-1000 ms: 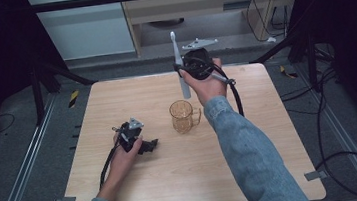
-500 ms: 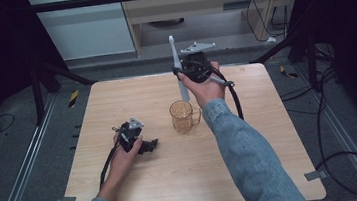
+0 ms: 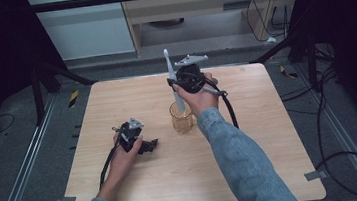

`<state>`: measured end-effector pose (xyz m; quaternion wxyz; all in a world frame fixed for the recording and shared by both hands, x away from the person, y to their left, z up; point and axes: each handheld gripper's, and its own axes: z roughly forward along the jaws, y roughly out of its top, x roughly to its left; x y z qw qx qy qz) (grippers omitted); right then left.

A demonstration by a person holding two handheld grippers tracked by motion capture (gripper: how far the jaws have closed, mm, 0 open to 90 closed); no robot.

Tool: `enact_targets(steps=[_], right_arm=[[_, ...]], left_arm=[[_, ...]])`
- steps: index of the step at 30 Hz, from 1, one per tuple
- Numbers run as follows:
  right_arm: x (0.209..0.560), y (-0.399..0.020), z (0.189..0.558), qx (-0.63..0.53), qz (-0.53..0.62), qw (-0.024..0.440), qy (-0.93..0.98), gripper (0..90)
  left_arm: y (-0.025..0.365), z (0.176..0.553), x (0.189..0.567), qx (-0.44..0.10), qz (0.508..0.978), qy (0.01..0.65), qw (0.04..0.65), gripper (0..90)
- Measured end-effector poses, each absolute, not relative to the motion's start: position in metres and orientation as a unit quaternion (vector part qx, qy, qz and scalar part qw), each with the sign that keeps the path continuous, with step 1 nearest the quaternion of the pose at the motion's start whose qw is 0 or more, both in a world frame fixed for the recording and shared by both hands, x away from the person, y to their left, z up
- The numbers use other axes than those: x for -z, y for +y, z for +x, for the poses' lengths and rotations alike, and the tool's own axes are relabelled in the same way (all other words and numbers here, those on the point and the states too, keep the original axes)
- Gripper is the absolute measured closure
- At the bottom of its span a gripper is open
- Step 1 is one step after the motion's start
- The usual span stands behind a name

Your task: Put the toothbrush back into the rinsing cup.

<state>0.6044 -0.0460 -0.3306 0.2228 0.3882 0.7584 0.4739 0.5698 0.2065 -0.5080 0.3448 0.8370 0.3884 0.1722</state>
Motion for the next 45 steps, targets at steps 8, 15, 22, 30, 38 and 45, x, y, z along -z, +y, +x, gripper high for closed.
enact_targets(steps=[8, 15, 22, 30, 38, 45], right_arm=[[0.355, -0.044, 0.604, -0.470, 0.393, 0.210, 0.762, 67.4], [0.367, -0.043, 0.604, -0.460, 0.396, 0.207, 0.767, 67.4], [0.369, -0.044, 0.604, -0.456, 0.397, 0.205, 0.770, 67.3], [0.382, -0.049, 0.603, -0.448, 0.406, 0.200, 0.771, 67.4], [0.385, -0.046, 0.603, -0.443, 0.403, 0.197, 0.776, 67.3], [0.393, -0.046, 0.604, -0.440, 0.407, 0.193, 0.777, 67.3]], left_arm=[[0.207, 0.570, 0.508, -0.172, 0.837, 0.388, 0.345, 0.0], [0.207, 0.570, 0.508, -0.172, 0.837, 0.388, 0.345, 0.0], [0.207, 0.570, 0.508, -0.172, 0.837, 0.388, 0.345, 0.0], [0.206, 0.570, 0.508, -0.172, 0.836, 0.389, 0.345, 0.0], [0.206, 0.570, 0.508, -0.172, 0.836, 0.389, 0.345, 0.0], [0.206, 0.570, 0.508, -0.172, 0.837, 0.389, 0.345, 0.0]])
